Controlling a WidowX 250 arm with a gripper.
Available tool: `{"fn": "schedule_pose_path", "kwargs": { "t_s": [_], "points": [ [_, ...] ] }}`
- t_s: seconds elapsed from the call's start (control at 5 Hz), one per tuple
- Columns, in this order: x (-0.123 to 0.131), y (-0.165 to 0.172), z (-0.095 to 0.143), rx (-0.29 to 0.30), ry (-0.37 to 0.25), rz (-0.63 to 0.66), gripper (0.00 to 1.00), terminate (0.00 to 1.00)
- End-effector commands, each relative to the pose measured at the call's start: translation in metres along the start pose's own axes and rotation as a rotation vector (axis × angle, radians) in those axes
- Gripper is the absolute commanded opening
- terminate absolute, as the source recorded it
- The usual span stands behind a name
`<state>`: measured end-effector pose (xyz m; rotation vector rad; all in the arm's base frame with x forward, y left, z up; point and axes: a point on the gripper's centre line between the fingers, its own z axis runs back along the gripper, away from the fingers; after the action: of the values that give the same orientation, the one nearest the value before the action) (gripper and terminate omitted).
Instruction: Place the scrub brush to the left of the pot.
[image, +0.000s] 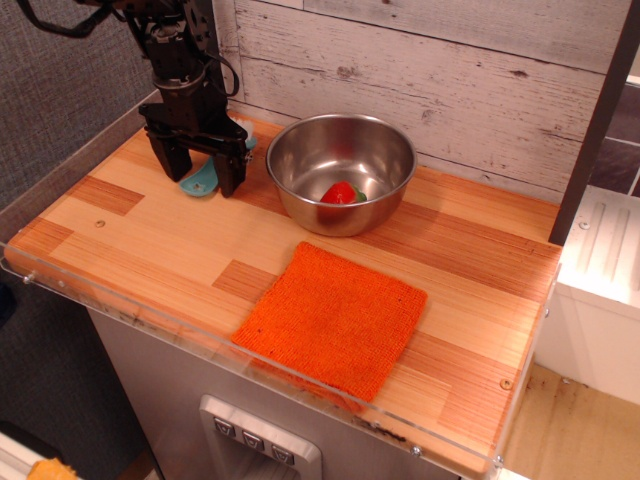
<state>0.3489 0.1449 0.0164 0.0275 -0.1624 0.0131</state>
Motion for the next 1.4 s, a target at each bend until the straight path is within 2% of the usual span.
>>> {"fn": "schedule_pose_path", "kwargs": {
  "t_s": [0.0,0.2,0.4,0.6,0.8,1.0,1.2],
  "points": [
    [-0.015,0.009,0.07,0.071,-0.091,-0.013,1.0,0.0],
    [-0.041,0.008,0.084,0.041,-0.077,0.0,1.0,0.0],
    [-0.064,-0.015,0.094,-0.001,-0.052,-0.001,1.0,0.0],
    [-0.09,-0.043,0.099,-0.013,-0.046,0.008,1.0,0.0],
    [-0.096,-0.054,0.1,-0.031,-0.034,-0.025,1.0,0.0],
    [-0.096,-0.059,0.1,-0.014,-0.026,-0.037,1.0,0.0],
    [-0.098,-0.058,0.098,-0.026,0.024,-0.05,1.0,0.0]
  ]
}}
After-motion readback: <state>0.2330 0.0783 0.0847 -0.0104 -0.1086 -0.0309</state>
